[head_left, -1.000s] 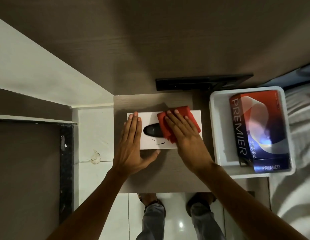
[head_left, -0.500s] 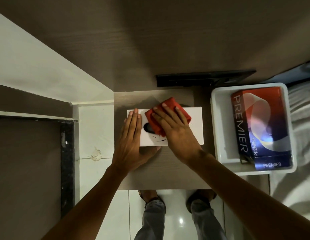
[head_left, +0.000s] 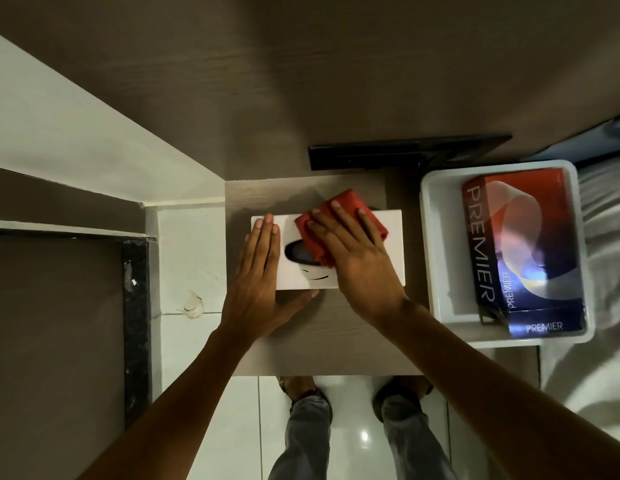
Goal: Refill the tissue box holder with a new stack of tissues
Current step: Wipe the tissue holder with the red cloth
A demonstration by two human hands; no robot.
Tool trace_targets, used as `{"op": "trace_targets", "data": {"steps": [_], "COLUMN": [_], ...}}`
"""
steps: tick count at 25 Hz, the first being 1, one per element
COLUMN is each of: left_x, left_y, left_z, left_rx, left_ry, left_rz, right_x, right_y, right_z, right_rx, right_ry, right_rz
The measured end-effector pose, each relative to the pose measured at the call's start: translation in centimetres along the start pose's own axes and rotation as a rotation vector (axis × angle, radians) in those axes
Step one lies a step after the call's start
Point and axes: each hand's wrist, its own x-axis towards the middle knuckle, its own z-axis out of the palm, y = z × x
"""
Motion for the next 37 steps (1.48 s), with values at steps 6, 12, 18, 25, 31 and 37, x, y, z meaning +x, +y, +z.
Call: {"op": "trace_targets", "data": {"steps": [6,12,18,25,31,37], "left_x": [0.3,0.4,0.3,0.4,-0.1,0.0], "left_y": [-0.1,0.4,0.4,0.6,0.4,0.4], "left_z": [-0.2,-0.2,-0.4,-0.6,-0.6,-1.0], "left_rx": [0.062,0.105,0.057,0.084,0.071,0.039], "left_ry": [-0.065,-0.154,-0.168,-0.17,-0.165,-0.192], "left_rz": [-0.016,-0.092,-0.071,-0.083,-0.086,-0.088], "right_x": [-5.2,-11.3,-7.6,-11.8,-7.3,-9.4], "right_y": [3.2,0.4,-2.5,1.7,-3.8,-0.6], "right_z": [-1.0,1.6,2.3,1.4,3.8,3.2], "right_rx": [-0.064,0.033,-0.011,-0.096,-0.089,-0.263], "right_ry": [0.112,0.127,0.02,0.12,0.083,0.011], "right_rz": [0.128,0.171,-0.049,0.193,0.018,-0.157]}}
